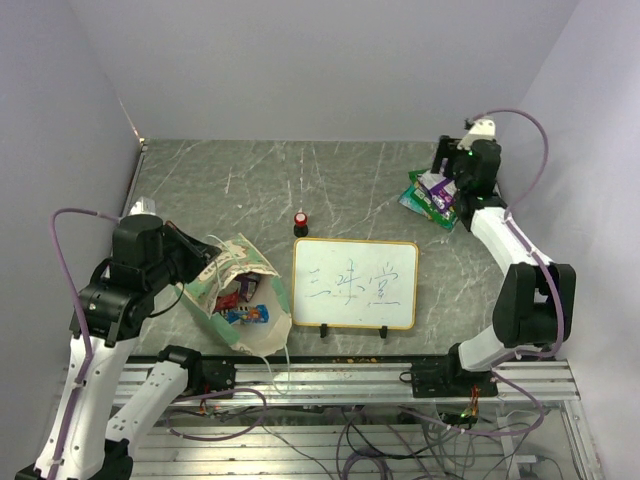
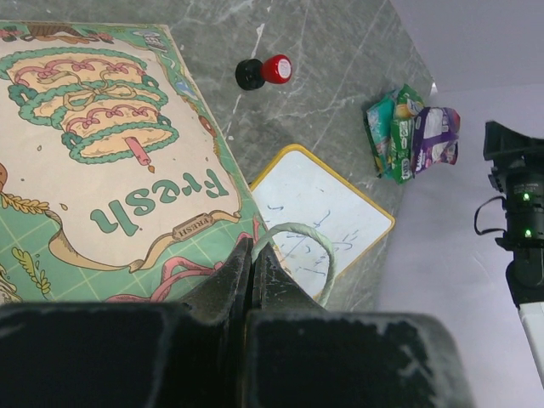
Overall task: Take the snacks out of the paper bag
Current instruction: Place the snack at the center of the board.
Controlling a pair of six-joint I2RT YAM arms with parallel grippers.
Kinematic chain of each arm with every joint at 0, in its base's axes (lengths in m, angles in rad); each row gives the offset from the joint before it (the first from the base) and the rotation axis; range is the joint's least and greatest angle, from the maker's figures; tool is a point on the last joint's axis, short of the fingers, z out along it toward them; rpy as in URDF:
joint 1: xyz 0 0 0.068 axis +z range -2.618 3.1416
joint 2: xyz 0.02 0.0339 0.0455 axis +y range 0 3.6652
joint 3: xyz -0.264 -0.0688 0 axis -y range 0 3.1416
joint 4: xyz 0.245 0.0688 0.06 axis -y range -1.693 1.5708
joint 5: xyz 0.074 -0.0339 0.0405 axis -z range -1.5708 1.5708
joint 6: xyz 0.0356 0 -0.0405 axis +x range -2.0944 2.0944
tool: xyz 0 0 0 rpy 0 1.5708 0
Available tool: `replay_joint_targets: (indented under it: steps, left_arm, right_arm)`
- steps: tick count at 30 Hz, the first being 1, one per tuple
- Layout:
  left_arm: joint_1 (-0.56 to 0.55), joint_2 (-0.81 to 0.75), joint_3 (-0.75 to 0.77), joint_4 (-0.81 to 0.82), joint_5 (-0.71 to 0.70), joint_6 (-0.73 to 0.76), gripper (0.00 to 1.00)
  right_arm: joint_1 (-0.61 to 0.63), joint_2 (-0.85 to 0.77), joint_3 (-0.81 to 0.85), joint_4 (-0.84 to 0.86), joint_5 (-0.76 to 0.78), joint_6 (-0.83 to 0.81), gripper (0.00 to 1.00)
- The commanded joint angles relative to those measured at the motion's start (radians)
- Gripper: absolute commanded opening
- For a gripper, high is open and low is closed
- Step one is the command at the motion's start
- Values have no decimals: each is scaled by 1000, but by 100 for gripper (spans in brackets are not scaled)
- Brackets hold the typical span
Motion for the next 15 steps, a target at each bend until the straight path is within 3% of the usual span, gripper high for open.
replay_joint_targets:
  steps: [1, 15]
  left_arm:
    - [-4, -25, 10, 3, 54, -48, 7]
    - [-4, -141, -1, -64, 31, -111, 7]
  right_arm:
    - [133, -5, 65, -60, 2, -92, 76]
    - [761, -109, 11, -119, -370, -35, 77]
